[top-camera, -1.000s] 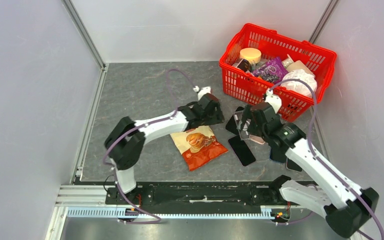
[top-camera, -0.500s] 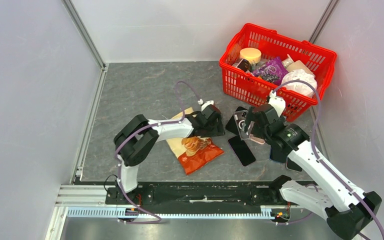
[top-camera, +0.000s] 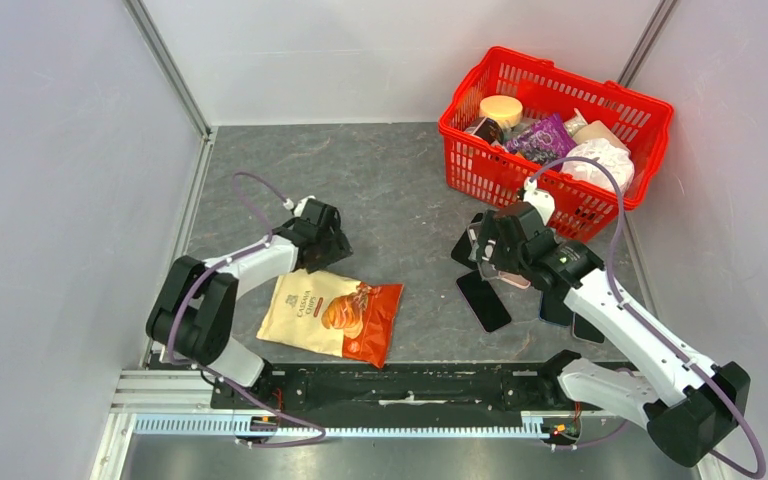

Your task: Put the phone into the phone case

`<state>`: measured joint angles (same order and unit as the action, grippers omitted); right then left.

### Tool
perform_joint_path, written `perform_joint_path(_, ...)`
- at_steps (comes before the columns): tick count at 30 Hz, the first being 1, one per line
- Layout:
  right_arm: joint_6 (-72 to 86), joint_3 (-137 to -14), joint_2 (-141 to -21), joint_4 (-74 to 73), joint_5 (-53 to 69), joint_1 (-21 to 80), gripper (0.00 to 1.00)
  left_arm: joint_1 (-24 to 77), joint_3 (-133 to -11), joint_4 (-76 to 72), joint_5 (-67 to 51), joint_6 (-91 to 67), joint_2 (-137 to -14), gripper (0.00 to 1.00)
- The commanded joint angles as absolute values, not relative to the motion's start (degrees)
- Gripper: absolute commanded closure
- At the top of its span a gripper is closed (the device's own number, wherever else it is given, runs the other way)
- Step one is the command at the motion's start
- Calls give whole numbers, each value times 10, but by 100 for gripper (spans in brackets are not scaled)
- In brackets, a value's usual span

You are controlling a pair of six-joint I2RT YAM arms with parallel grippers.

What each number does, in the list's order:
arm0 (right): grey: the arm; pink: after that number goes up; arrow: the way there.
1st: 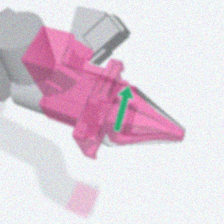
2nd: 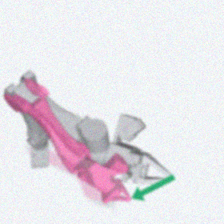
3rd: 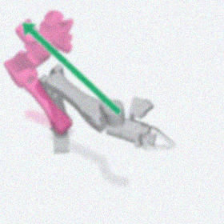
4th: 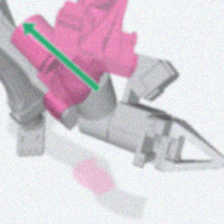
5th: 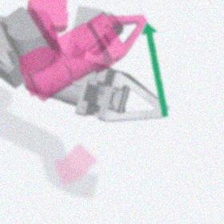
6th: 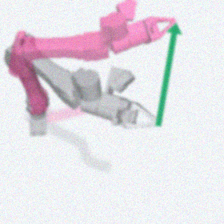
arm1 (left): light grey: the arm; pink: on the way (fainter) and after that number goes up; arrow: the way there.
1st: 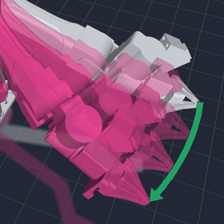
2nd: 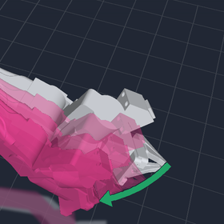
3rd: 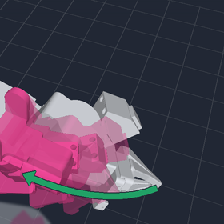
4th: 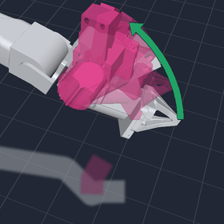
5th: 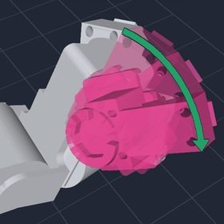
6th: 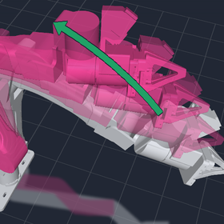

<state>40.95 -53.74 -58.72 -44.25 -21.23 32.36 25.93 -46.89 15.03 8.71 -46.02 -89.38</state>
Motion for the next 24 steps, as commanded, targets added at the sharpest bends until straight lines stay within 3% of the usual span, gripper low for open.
perform_joint_path(1, 410, -557, -591, -420, -211, 322, 1, 307, -490, 159, 72, -398, -838, 26)
perform_joint_path(15, 407, -570, -542, -484, -287, 320, 1, 609, -554, 171, 41, -497, -916, 25)
perform_joint_path(24, 408, -568, -540, -485, -281, 320, 1, 642, -443, 213, 68, -524, -841, 22)
